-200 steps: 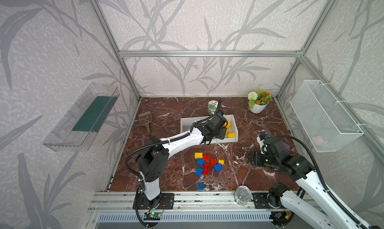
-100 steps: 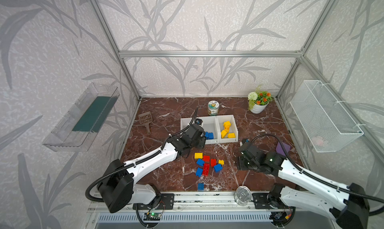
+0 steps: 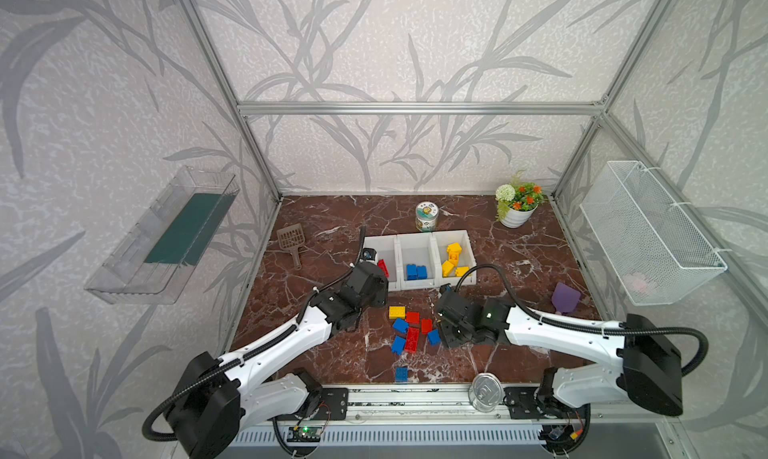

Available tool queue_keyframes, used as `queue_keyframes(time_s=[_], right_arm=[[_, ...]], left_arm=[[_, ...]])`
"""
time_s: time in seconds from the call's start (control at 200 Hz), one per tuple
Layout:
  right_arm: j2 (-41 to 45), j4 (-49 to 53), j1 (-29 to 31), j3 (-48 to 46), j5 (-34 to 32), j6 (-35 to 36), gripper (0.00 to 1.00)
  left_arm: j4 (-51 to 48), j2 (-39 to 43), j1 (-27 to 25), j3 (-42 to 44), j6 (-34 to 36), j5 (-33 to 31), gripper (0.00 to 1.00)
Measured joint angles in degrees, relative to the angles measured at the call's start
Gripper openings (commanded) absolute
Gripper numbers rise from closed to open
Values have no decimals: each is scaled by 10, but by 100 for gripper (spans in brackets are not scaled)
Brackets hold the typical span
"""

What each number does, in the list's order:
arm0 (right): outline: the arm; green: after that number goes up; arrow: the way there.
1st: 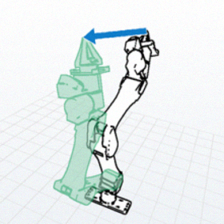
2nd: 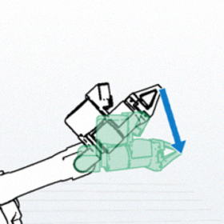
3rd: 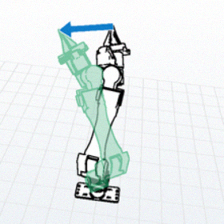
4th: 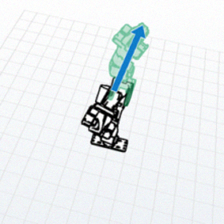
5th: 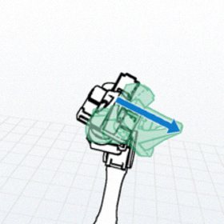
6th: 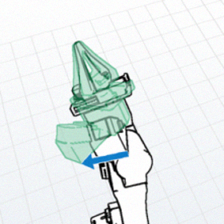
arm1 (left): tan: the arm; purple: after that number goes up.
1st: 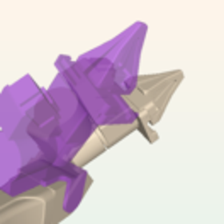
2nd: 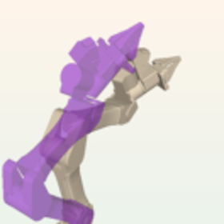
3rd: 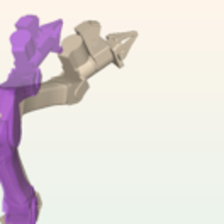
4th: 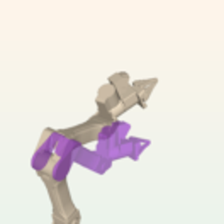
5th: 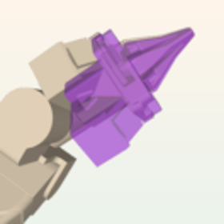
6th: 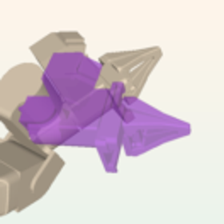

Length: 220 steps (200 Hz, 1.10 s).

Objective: Sort the legos into containers by color
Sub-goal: 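Withdraw the left gripper while the right gripper grasps a blue brick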

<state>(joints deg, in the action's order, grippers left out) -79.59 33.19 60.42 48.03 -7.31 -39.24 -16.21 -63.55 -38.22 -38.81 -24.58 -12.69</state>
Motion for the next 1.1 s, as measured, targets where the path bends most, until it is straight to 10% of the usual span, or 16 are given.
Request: queue_keyframes(time_s=[1.1], right_arm=[[-129, -10, 31, 66, -7, -12, 39]], left_arm=[[-23, 90, 6, 58, -27, -14, 65]])
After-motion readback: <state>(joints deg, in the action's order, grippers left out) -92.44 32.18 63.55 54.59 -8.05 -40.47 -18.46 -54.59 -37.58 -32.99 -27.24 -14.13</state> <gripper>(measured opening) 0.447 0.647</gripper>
